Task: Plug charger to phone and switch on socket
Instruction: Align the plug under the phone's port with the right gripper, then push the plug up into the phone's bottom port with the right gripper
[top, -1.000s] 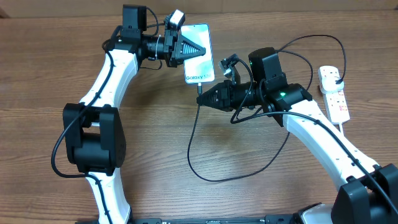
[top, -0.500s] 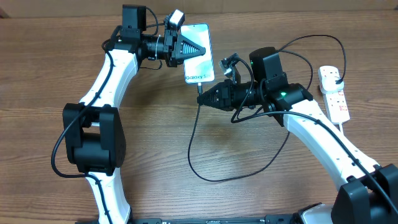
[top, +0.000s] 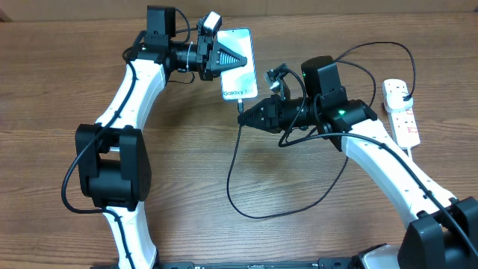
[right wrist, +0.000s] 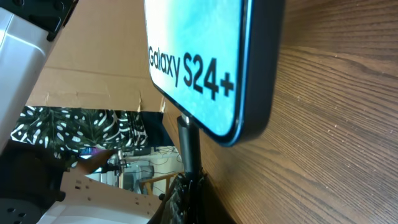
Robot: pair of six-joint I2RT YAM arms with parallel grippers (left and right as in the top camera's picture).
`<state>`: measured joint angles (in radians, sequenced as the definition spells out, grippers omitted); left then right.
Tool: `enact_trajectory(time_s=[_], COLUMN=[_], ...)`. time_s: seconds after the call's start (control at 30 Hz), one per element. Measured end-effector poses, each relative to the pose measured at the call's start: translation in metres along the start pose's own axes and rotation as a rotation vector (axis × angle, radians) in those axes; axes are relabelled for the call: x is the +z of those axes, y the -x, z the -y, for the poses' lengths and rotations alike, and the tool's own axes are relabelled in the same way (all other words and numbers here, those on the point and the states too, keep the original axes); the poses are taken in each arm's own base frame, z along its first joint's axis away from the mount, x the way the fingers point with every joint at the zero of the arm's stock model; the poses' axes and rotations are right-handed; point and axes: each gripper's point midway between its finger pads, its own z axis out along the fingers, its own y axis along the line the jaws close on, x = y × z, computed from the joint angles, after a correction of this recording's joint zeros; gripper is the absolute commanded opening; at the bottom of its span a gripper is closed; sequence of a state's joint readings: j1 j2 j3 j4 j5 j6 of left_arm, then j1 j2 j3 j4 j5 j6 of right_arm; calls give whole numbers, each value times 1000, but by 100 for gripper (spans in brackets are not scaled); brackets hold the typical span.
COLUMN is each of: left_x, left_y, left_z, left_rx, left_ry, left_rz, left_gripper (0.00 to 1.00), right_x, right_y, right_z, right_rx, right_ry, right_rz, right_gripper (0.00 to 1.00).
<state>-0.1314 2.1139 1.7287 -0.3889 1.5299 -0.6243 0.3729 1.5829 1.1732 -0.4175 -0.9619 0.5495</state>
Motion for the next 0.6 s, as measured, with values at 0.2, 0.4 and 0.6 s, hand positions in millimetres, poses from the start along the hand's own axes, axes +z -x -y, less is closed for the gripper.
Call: enact_trajectory(time_s=[0.2,0.4,0.6], left_x=[0,0,0], left_y=[1,1,1], left_z=[-1,0,0], left_rx=[2,3,3], left_ry=[4,4,4], left_rz=[3,3,3], left_gripper=[4,4,4], right_x=[-5,-6,-6], right_y=[3,4,4], right_z=[4,4,4], right_rx=[16,17,16], right_ry=[-2,-3,-3], right_rz=[9,11,11], right_gripper=[4,4,4])
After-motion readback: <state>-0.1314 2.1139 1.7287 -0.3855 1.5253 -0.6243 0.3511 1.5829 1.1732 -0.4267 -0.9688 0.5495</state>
